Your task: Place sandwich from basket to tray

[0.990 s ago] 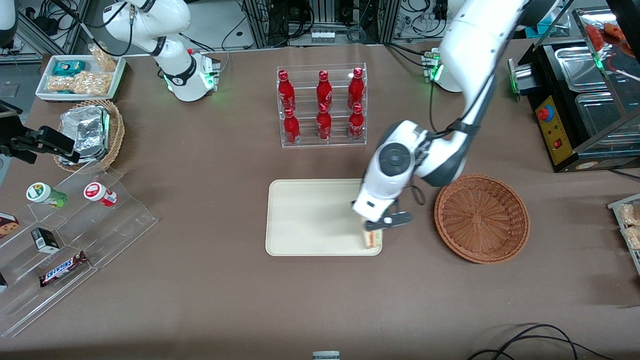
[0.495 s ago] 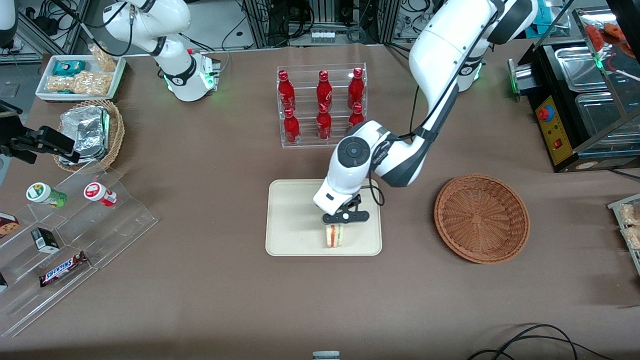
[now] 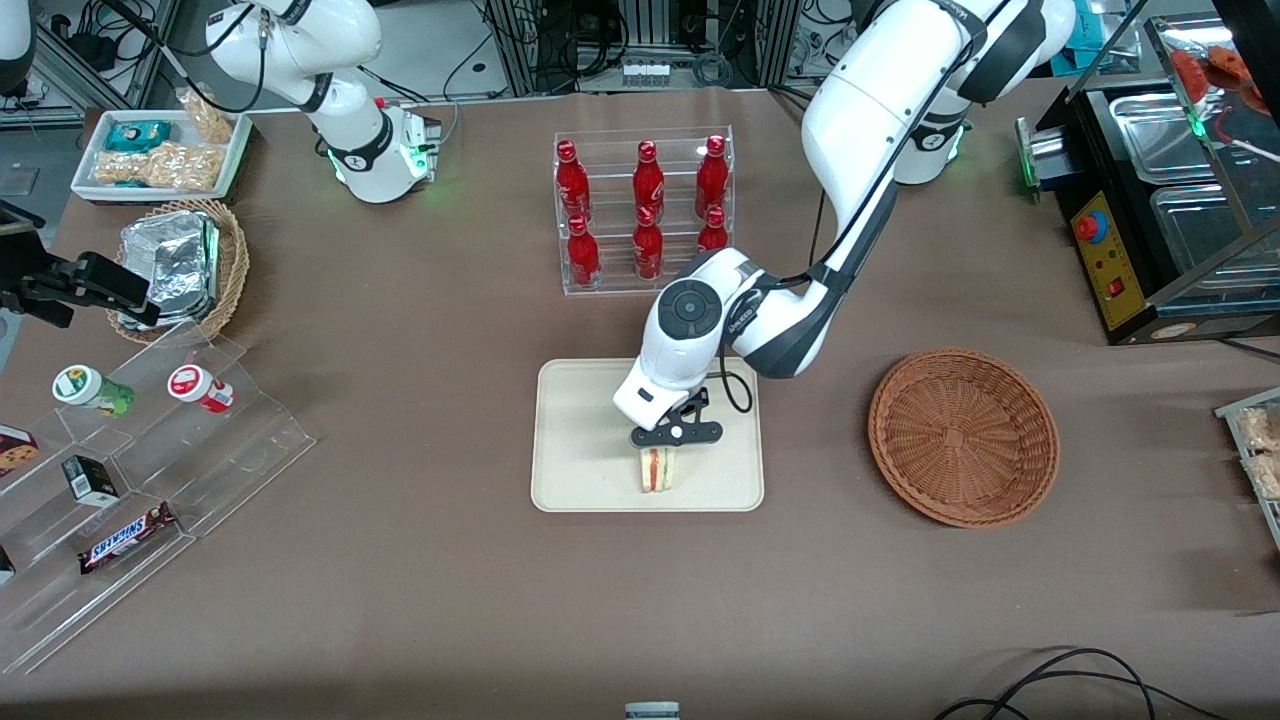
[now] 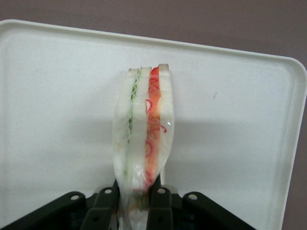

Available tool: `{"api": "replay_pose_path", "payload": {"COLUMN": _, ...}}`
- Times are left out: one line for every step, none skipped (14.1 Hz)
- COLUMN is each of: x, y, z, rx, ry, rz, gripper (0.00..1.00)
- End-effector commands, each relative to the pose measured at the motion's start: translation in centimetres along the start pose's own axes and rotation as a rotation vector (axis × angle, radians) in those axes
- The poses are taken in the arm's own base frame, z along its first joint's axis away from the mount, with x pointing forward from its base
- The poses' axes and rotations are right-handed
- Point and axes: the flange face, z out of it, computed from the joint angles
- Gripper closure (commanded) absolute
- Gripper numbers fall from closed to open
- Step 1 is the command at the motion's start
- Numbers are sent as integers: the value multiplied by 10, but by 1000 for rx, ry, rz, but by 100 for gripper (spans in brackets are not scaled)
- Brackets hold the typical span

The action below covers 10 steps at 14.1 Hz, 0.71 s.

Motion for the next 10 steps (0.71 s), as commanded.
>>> {"api": "replay_pose_path", "payload": {"x": -11, "y": 22, "z": -34, "rx": -19, "ry": 34, "rz": 11, "gripper": 0}}
{"api": "replay_pose_path", "payload": {"x": -13, "y": 22, "z": -56, "rx": -10, "ry": 30, "rz": -2, "gripper": 0}}
{"api": "replay_pose_path", "payload": {"x": -12, "y": 20, "z": -80, "rx": 2, "ry": 27, "rz": -19, "gripper": 0}}
{"api": "replay_pose_path", "payload": {"x": -13, "y": 17, "z": -114, "rx": 10, "ry": 34, "rz": -35, "gripper": 0}}
{"api": "replay_pose_path", "payload": {"x": -14, "y": 12, "z": -140, "rx": 25, "ry": 34, "rz": -35, "gripper": 0}}
{"api": "replay_pose_path", "payload": {"x": -14, "y": 2, "z": -166, "rx": 62, "ry": 37, "rz": -28, "gripper": 0}}
{"api": "replay_pose_path", "payload": {"x": -17, "y": -5, "z": -185, "rx": 91, "ry": 24, "rz": -34, "gripper": 0}}
{"api": "replay_pose_path", "payload": {"x": -13, "y": -19, "z": -202, "rx": 116, "ry": 13, "rz": -71, "gripper": 0}}
{"api": "replay_pose_path", "payload": {"x": -3, "y": -38, "z": -211, "rx": 138, "ry": -9, "rz": -123, "gripper": 0}}
{"api": "replay_pose_path", "payload": {"x": 8, "y": -59, "z": -220, "rx": 163, "ry": -27, "rz": -184, "gripper": 0}}
